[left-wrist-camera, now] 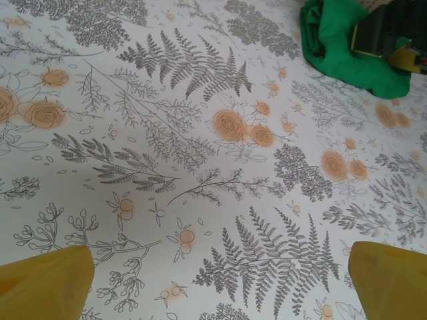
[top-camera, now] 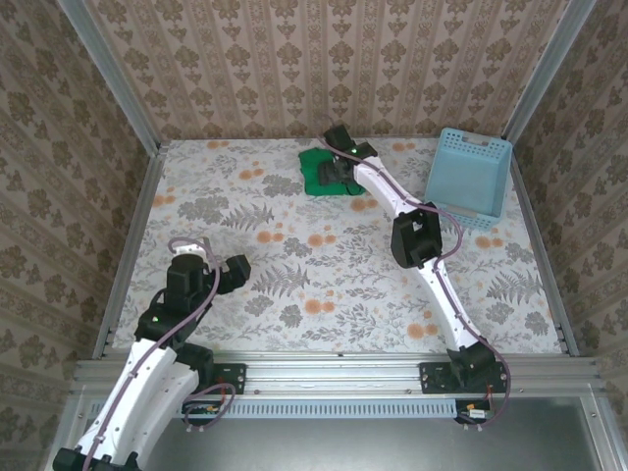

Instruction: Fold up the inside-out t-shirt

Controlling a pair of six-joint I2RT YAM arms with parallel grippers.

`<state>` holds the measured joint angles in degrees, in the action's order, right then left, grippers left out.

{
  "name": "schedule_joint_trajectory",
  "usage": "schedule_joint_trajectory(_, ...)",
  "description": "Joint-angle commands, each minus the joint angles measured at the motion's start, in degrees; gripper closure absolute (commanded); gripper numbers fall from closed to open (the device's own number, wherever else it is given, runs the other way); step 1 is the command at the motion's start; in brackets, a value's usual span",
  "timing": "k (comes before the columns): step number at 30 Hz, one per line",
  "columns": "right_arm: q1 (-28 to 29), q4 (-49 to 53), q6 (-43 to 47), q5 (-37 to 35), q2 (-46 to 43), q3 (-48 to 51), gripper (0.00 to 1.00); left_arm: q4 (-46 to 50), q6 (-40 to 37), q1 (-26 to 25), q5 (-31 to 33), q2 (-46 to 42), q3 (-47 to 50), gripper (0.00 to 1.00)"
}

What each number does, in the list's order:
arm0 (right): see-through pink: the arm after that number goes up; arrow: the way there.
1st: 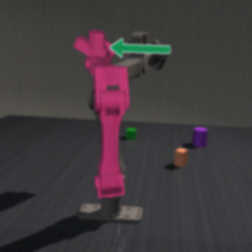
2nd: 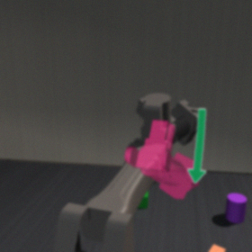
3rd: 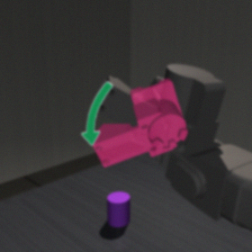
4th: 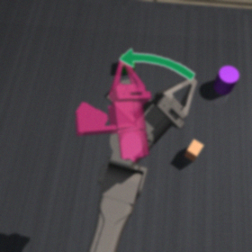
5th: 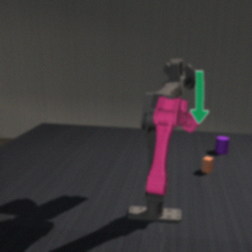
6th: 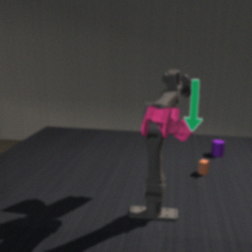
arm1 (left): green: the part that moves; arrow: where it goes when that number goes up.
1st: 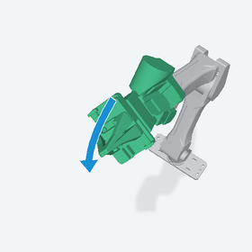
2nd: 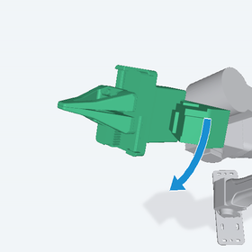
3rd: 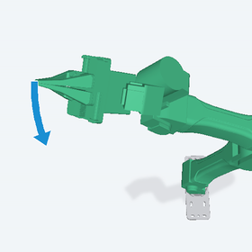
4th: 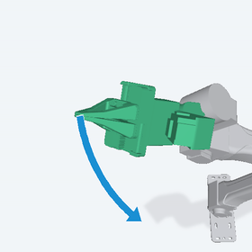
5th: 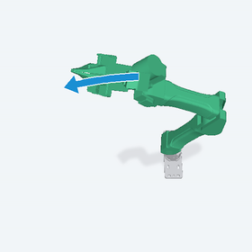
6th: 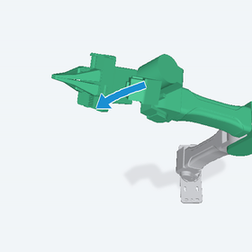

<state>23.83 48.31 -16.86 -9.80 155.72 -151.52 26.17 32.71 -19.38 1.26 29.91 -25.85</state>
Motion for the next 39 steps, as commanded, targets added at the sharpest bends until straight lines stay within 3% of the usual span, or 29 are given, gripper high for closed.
schedule_joint_trajectory(1,-1.0,2.6,-0.8,0.6,2.2,-3.0,0.14,-2.9,-0.3,0.7,-0.7,1.0,0.6,0.0)
schedule_joint_trajectory(15,-1.9,1.8,-2.8,2.2,-0.7,-8.3,0.15,2.1,-0.2,1.8,-1.1,4.0,-4.8,0.0)
schedule_joint_trajectory(24,-1.9,7.1,-2.8,4.0,-14.6,-3.3,0.1,4.2,1.0,2.0,-0.9,4.7,-8.2,0.0)
schedule_joint_trajectory(27,-1.2,4.8,-3.4,3.6,-24.6,10.7,0.09,4.4,0.7,1.9,0.0,6.1,-9.4,0.0)
schedule_joint_trajectory(30,0.3,-11.0,-5.2,6.1,-40.1,38.1,0.08,2.2,0.2,1.9,2.9,8.1,-10.7,0.0)
schedule_joint_trajectory(33,1.2,-20.7,-7.4,7.3,-52.9,57.1,0.03,-1.1,-0.6,1.9,7.2,11.1,-12.1,0.0)
schedule_joint_trajectory(39,1.4,-31.6,-6.9,0.2,-78.6,86.8,0.0,-11.2,-5.2,1.9,19.6,17.6,-12.2,0.0)
